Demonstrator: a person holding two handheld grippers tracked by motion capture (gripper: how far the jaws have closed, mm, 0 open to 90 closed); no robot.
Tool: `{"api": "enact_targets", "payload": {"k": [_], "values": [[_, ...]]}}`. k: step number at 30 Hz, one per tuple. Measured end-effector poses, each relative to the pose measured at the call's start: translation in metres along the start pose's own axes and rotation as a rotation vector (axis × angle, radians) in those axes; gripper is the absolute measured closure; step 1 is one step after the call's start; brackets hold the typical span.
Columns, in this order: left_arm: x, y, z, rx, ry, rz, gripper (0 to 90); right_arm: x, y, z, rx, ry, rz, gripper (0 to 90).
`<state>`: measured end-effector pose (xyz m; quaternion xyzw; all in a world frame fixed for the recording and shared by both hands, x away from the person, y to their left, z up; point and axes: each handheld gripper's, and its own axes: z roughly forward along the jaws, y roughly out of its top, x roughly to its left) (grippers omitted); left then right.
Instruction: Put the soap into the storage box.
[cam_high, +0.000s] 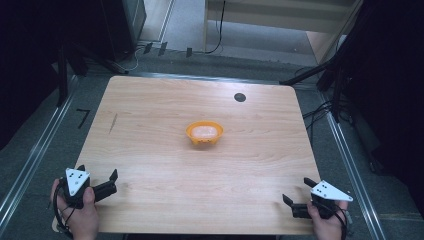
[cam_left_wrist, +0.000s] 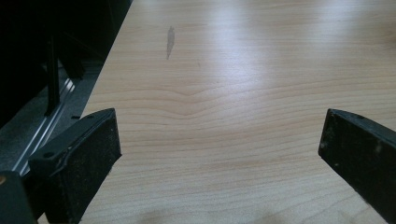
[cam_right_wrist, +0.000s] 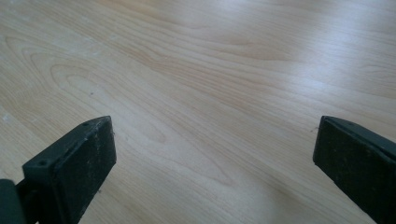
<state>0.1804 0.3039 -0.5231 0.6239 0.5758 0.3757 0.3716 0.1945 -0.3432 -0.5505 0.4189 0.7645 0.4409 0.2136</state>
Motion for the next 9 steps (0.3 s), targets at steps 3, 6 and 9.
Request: {"api": "enact_targets", "payload": {"k": [3,6,9], "values": [[-0.0005,0.0001,0.0005,0.006,-0.002,0.006,0.0,-0.0019,-0.0023,-0.0045,-0.023,-0.015,0.011,0.0],[-0.0009,0.0005,0.0013,0.015,0.000,0.008,0.0,-0.0024,-0.0037,-0.0073,-0.054,-0.010,0.011,0.0],[-0.0009,0.0007,0.0020,0.019,0.000,0.008,0.0,-0.0018,-0.0038,-0.0071,-0.057,0.004,-0.002,0.0]]}}
